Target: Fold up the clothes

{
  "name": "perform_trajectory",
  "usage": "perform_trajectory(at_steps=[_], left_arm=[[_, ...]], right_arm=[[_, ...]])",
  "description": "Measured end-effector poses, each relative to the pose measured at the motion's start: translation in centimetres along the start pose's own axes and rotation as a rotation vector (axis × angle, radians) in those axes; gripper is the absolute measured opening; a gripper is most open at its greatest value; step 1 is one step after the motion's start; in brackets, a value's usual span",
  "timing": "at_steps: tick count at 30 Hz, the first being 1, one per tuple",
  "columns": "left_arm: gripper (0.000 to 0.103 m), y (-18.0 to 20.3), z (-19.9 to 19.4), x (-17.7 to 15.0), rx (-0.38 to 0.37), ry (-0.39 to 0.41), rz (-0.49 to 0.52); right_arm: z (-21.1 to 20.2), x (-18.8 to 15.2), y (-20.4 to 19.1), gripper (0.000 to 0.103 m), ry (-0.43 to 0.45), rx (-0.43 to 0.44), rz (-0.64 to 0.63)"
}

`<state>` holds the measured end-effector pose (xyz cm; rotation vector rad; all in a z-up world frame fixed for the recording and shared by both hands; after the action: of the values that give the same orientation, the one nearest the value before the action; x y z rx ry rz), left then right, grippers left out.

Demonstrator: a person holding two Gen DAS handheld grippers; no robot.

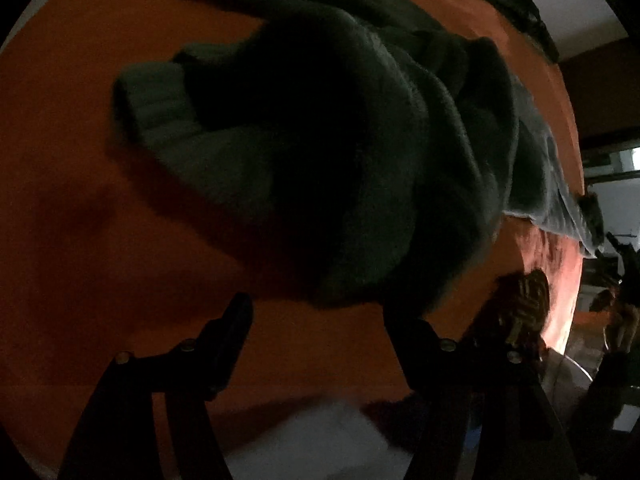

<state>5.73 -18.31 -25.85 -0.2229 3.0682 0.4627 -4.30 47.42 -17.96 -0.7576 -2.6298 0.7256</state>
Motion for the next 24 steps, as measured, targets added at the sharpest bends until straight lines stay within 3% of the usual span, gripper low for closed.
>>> perform_trajectory(at_steps=[4, 5, 6, 8, 10, 12, 16, 19, 20, 21, 24], left_arm=[[0.067, 0.3, 1.6, 2.3, -0.013, 0.07, -0.014], [0.046, 0.7, 1.7, 2.6, -0.037, 0.083, -0.019], [0.006, 1.2, 1.7, 2.7, -0.071, 0.085, -0.022], [0.006, 2.6, 1.4, 2.6, -0.128, 0.08, -0.035], [0.006, 3.7, -0.5, 2.7, -0.152, 0.129, -0.029], [0.006, 5.1, -3.8, 2.5, -0.249, 0.185, -0.035], [0.006, 6.2, -13.7, 2.7, -0.449, 0.345, -0.03], [0.006, 5.0, -21.1, 3.7, -0.527, 0.462, -0.043], [0.006, 4.3, -23.5, 3.8, -0.556, 0.5, -0.052], [0.006, 3.6, -25.1, 4.1, -0.561, 0.526, -0.056], [0.006, 2.4, -28.4, 5.0, -0.576, 0.579, -0.071]], right_arm=[[0.2, 0.2, 2.0, 0.063, 0.02, -0.025, 0.024], [0.3, 0.3, 2.7, 0.063, 0.019, -0.024, 0.047], [0.5, 0.3, 3.3, 0.063, 0.016, -0.022, 0.069], [0.6, 0.5, 4.7, 0.063, 0.012, -0.019, 0.108], [0.4, 1.1, 6.1, 0.063, 0.027, -0.039, 0.142], [0.3, 1.7, 7.6, 0.063, 0.039, -0.062, 0.174], [0.8, 3.8, 9.5, 0.063, 0.052, -0.057, 0.227], [1.7, 5.3, 10.2, 0.06, 0.077, -0.015, 0.288], [1.9, 5.7, 10.0, 0.03, 0.081, 0.004, 0.293], [2.1, 6.1, 9.5, 0.008, 0.081, 0.021, 0.287], [0.0, 7.6, 7.3, 0.006, 0.15, 0.072, 0.269]])
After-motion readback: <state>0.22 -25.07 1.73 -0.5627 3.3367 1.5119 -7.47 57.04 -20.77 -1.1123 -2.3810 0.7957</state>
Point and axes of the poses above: each gripper's, at about its wrist camera, not at the fingertips, and z roughly the way its jaws point, y to its right, x to its top, the point moved 9 cm from there along z, roughly the way its jaws point, and after that the axes turned 5 degrees about -y, right-handed, at the moved point
